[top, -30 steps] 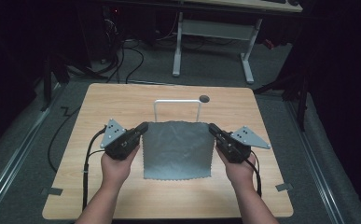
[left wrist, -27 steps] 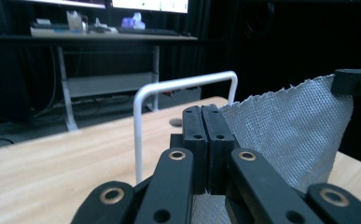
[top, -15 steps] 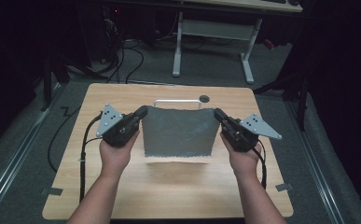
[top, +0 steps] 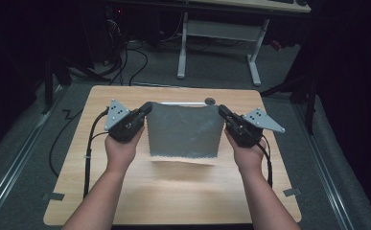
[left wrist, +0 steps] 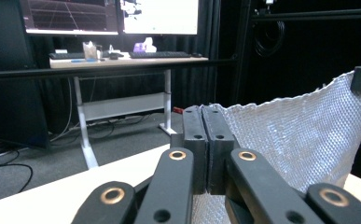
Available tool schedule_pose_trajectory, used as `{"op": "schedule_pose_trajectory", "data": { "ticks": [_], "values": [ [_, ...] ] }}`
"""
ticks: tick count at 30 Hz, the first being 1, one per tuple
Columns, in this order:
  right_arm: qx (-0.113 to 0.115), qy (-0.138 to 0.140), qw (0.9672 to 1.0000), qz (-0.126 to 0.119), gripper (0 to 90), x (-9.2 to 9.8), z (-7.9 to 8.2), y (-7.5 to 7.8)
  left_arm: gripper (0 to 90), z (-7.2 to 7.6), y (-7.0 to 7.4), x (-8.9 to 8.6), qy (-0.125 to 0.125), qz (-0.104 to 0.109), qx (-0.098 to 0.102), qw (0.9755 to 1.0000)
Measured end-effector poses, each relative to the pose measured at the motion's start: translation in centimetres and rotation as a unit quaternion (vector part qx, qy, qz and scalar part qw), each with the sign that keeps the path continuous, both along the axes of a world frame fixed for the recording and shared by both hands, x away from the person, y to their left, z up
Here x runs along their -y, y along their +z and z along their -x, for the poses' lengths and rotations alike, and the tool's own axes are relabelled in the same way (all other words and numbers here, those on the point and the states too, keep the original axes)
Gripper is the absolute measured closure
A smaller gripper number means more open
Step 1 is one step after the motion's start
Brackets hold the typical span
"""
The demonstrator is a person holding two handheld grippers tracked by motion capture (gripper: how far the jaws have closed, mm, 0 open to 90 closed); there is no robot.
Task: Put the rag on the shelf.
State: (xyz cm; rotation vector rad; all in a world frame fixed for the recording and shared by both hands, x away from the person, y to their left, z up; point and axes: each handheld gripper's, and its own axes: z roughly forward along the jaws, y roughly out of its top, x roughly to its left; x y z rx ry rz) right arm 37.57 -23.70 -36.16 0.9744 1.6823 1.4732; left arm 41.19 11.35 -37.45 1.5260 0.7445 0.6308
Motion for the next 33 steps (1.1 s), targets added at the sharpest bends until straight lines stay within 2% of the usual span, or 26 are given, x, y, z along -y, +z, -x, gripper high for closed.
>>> {"op": "schedule_pose_trajectory", "data": {
  "ticks": [2, 3, 9, 11, 12, 13, 14, 16, 18, 20, 22, 23, 27, 28, 30, 33],
  "values": [
    [-0.006, 0.0, 1.0, -0.008, 88.9, 0.2, -0.6, 0.2, 90.0, -0.4, 0.1, 0.0, -0.002, 0.0, -0.003, 1.0],
    [-0.01, 0.0, 0.9999, -0.011, 89.0, 0.2, -1.1, 0.4, 90.0, -1.1, 0.2, 0.1, -0.001, -0.004, -0.006, 1.0],
    [-0.016, -0.002, 0.9998, -0.007, 88.9, -0.1, -3.3, 1.1, 90.0, -3.6, 0.7, 0.2, 0.015, -0.023, -0.009, 0.9996],
    [-0.024, -0.001, 0.9997, -0.011, 89.0, -0.3, -4.5, 1.2, 90.0, -4.8, 0.8, 0.3, 0.022, -0.031, -0.021, 0.999],
    [-0.024, -0.001, 0.9997, -0.011, 89.0, -0.3, -4.5, 1.2, 90.0, -4.8, 0.8, 0.3, 0.022, -0.031, -0.021, 0.999],
    [-0.028, -0.001, 0.9996, -0.009, 89.0, -0.5, -5.6, 1.1, 90.0, -5.4, 0.7, 0.4, 0.026, -0.031, -0.024, 0.9989],
    [-0.028, -0.001, 0.9996, -0.009, 89.0, -0.5, -5.6, 1.1, 90.0, -6.0, 0.7, 0.4, 0.027, -0.03, -0.027, 0.9988],
    [-0.034, -0.007, 0.9994, 0.0, 89.1, -0.7, -7.1, 1.0, 90.0, -7.4, 0.7, 0.5, 0.035, -0.037, -0.033, 0.9981],
    [-0.039, -0.008, 0.9992, 0.0, 89.0, -0.7, -7.9, 0.9, 90.0, -7.7, 0.7, 0.5, 0.035, -0.039, -0.034, 0.998],
    [-0.043, -0.011, 0.999, 0.0, 89.1, -0.7, -8.7, 0.8, 90.0, -8.7, 0.7, 0.7, 0.039, -0.055, -0.034, 0.9971],
    [-0.047, -0.014, 0.9988, 0.002, 89.1, -0.8, -9.1, 0.7, 90.0, -9.0, 0.7, 0.7, 0.041, -0.052, -0.034, 0.9972],
    [-0.05, -0.019, 0.9985, 0.014, 89.1, -0.9, -10.0, 0.7, 90.0, -9.6, 0.7, 0.8, 0.045, -0.054, -0.038, 0.9968],
    [-0.059, -0.032, 0.9976, 0.018, 89.1, -1.0, -11.4, 0.7, 90.0, -10.4, 0.8, 1.1, 0.047, -0.063, -0.038, 0.9962],
    [-0.06, -0.034, 0.9974, 0.021, 89.1, -0.9, -11.7, 0.8, 90.0, -10.9, 0.7, 1.3, 0.046, -0.075, -0.044, 0.9952],
    [-0.067, -0.035, 0.9969, 0.022, 89.0, -0.9, -12.1, 0.7, 90.0, -11.4, 0.5, 1.4, 0.046, -0.082, -0.052, 0.9943],
    [-0.081, -0.031, 0.9961, 0.017, 89.1, -0.8, -12.8, 0.4, 90.0, -11.8, 0.2, 1.4, 0.044, -0.083, -0.061, 0.9937]
  ]
}}
